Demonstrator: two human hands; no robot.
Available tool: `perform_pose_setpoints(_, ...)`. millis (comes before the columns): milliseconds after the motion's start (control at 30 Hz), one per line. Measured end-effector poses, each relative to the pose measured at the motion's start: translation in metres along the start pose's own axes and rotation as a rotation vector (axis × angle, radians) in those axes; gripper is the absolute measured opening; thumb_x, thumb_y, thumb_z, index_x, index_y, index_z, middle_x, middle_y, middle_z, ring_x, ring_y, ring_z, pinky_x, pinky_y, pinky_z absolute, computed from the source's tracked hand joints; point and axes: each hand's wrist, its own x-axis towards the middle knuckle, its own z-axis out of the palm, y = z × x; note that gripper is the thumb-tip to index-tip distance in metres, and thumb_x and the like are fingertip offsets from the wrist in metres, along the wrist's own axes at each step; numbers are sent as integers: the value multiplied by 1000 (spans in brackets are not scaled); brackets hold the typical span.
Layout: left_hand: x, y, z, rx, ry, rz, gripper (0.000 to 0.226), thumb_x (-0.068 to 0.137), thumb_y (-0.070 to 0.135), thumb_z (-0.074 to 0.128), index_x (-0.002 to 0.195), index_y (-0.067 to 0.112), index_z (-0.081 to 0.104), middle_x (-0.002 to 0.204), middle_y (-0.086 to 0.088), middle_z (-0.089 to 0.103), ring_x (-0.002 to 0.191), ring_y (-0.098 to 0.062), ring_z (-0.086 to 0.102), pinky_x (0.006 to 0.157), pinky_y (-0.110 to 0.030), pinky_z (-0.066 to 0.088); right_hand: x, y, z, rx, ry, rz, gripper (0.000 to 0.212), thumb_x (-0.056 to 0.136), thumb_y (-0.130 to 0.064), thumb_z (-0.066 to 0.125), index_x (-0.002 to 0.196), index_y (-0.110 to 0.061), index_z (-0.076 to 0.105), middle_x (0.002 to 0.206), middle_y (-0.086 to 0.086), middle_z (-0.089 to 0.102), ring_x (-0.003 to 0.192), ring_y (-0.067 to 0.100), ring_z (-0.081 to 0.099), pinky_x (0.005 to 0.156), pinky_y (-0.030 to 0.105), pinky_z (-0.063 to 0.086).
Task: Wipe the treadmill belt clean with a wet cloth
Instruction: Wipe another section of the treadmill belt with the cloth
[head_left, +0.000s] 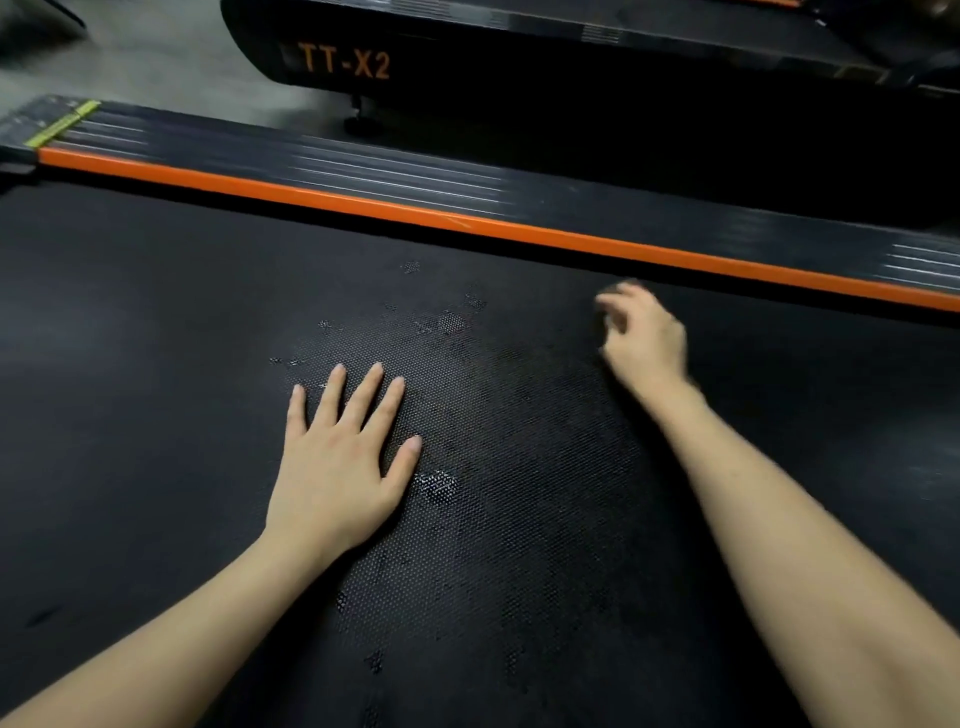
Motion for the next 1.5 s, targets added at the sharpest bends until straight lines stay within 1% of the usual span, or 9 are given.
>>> perform_pose_setpoints(100,0,2,0,5,-3,0,68,91,59,17,147,24,32,154,-1,28,144,-30,19,116,-55,9,16,-22,14,-35,48,175,35,87,-13,52,119,-17,64,136,5,52,123,29,46,99,30,35)
perform_pose_setpoints(267,0,1,-2,-7,-11,6,69,90,60,15,147,25,31,155,0,27,144,-30,18,116,-55,9,-5,-136,78,88,-106,-253,36,81,-8,56,114,-17,67,131,6,56,125,29,46,109,33,30)
perform_pose_setpoints(367,-1,-2,-2,-9,-11,19,69,90,61,15,147,26,31,154,1,27,145,-28,18,116,-55,10,-5,-130,73,89,-152,-360,37,82,-7,56,115,-19,67,135,2,54,128,25,44,110,29,27)
perform_pose_setpoints(633,-1,1,0,-2,-4,13,67,92,58,17,147,23,32,154,-2,28,144,-30,18,115,-56,10,43,-12,18,-57,81,221,34,89,-13,49,119,-17,63,131,8,52,117,33,49,96,35,39)
perform_pose_setpoints(800,-1,1,0,13,-5,15,68,92,58,17,147,23,33,154,-3,30,144,-31,20,114,-58,13,42,-106,68,-3,-26,-33,33,87,-14,49,115,-18,64,121,8,57,112,31,49,91,35,40)
perform_pose_setpoints(933,-1,-1,-2,3,1,22,68,91,60,14,147,25,32,154,-1,29,144,-29,19,115,-56,12,32,-127,73,16,-156,-276,36,86,-11,51,117,-21,65,135,1,51,124,25,45,100,34,39)
perform_pose_setpoints(1167,0,-1,1,5,6,9,68,91,59,15,146,24,34,153,-2,30,144,-30,20,115,-55,11,13,-17,9,-43,-10,25,34,87,-8,52,117,-18,66,139,1,49,127,25,43,103,26,29)
perform_pose_setpoints(1333,2,-1,2,8,-5,4,71,88,60,14,147,25,32,155,-1,27,145,-30,17,115,-54,7,-98,-79,14,116,-107,-357,30,70,-5,59,94,-13,73,116,13,66,109,34,61,103,46,38)
perform_pose_setpoints(1500,0,-1,0,-3,8,2,72,88,61,13,148,24,30,156,-2,25,145,-28,14,115,-53,5,-199,-59,-29,121,-367,-656,34,77,-13,54,105,-22,70,126,3,61,123,31,51,105,47,33)
